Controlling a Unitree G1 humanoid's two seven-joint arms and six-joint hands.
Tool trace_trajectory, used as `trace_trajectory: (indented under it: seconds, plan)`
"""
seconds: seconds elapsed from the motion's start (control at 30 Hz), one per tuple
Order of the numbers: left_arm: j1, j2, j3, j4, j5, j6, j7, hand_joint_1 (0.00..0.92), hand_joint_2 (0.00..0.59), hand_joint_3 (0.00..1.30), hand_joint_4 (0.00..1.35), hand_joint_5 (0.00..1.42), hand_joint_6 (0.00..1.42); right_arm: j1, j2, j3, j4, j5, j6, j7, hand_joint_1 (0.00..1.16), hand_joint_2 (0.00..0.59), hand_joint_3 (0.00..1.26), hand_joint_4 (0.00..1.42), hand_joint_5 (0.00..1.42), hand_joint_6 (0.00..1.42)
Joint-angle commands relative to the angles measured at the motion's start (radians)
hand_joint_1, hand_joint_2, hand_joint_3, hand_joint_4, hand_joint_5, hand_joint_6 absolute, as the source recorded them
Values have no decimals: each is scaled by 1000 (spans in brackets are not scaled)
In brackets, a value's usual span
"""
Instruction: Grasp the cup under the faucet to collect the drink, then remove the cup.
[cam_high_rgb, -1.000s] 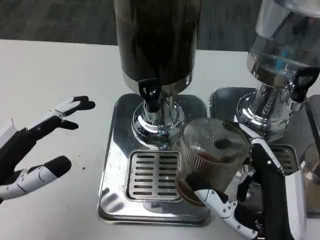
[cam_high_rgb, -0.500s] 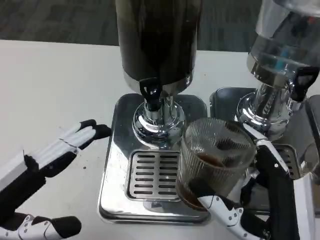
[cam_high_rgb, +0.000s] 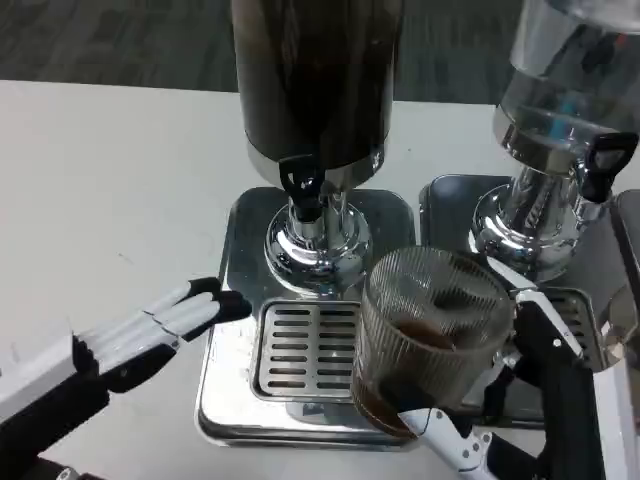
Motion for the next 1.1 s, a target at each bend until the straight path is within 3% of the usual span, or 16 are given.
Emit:
trace_trajectory:
  seconds: [0.03,0.7,1.1]
  plan:
    - [28,25,-16,-19,-16,-19,23,0,135,66,0,0,116,2,2,-8,-35,11,-50,-6,717,214,539,696,950,1265]
    - [45,38,-40,-18,-21,-18,44,0,129,74,0,0,116,15,10,-22,-45,-11,-63,-9,728,205,543,698,961,1265]
    - [47,43,-45,-16,-28,-16,51,0,129,75,0,0,116,17,11,-25,-43,13,-68,2,729,205,548,698,962,1281]
